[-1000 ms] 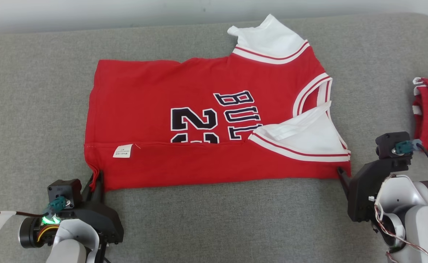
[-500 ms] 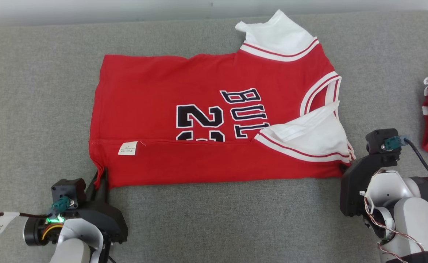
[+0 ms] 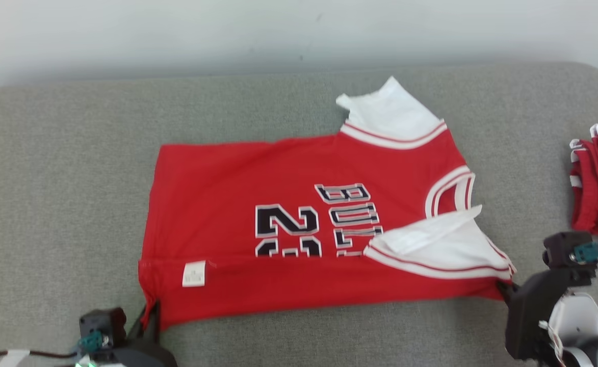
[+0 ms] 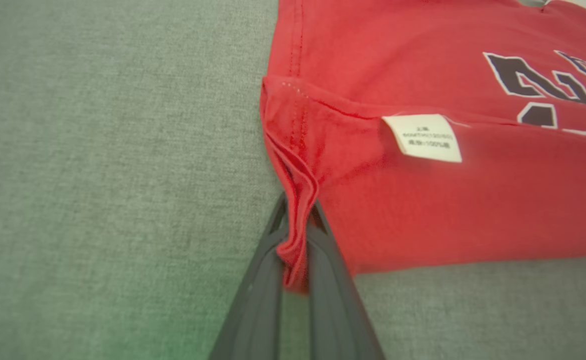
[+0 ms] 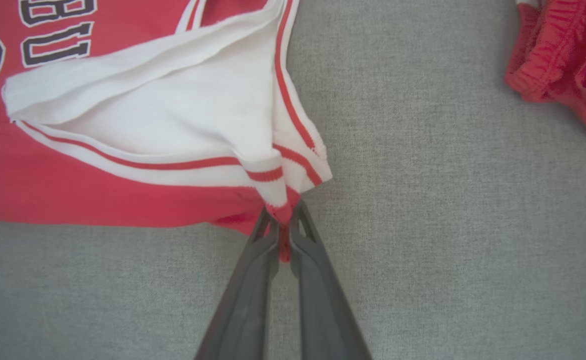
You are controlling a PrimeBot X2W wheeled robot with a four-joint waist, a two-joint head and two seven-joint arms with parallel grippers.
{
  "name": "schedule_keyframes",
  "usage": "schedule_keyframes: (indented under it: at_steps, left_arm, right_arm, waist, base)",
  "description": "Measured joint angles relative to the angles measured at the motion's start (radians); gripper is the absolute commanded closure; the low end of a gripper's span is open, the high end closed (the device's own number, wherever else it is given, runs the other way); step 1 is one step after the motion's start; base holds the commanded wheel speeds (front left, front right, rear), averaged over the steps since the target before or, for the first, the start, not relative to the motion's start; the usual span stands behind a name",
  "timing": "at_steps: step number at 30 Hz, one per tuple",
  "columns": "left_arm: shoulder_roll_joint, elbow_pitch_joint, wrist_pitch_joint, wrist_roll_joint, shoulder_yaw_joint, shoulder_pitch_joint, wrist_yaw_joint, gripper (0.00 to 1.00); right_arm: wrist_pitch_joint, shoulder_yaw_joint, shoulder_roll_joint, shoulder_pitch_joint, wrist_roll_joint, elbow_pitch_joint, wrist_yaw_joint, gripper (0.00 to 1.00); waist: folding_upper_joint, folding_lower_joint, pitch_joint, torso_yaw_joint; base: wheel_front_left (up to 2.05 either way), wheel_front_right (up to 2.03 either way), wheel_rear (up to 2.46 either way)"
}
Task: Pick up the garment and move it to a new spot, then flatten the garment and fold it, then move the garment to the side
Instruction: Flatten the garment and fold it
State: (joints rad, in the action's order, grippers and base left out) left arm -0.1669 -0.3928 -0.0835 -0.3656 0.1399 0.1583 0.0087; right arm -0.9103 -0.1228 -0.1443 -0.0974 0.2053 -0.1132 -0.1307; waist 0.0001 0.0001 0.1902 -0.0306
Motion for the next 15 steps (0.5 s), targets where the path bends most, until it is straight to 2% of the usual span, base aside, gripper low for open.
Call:
schedule_keyframes:
  at_steps: [3,4,8,15]
  left_arm:
    - [-0.002,0.03,-0.013,-0.005,0.001,-0.034,0.002,1.0]
    - [-0.006,0.06,-0.028,-0.005,0.004,-0.063,0.011,1.0]
    - [-0.014,0.12,-0.053,-0.004,0.01,-0.125,0.029,1.0]
    - [-0.021,0.207,-0.071,-0.004,0.0,-0.216,0.074,1.0]
  right_arm:
    - [-0.028,-0.01,0.002,0.04,0.013,-0.056,0.0,1.0]
    - [-0.061,-0.021,0.006,0.083,0.023,-0.105,0.0,1.0]
    - [-0.103,-0.03,0.025,0.159,0.032,-0.173,0.0,1.0]
    - [-0.12,-0.035,0.065,0.25,0.05,-0.206,0.0,1.0]
  waist:
    - [0.0,0.0,-0.014,0.002]
    - [0.0,-0.0002,-0.023,0.005]
    - [0.0,-0.0002,-0.029,0.012]
    - [0.0,-0.0002,-0.038,0.014]
  base:
    - [0.0,0.0,0.0]
    - [0.0,0.0,0.0]
    - [0.0,0.0,0.0]
    - [0.0,0.0,0.0]
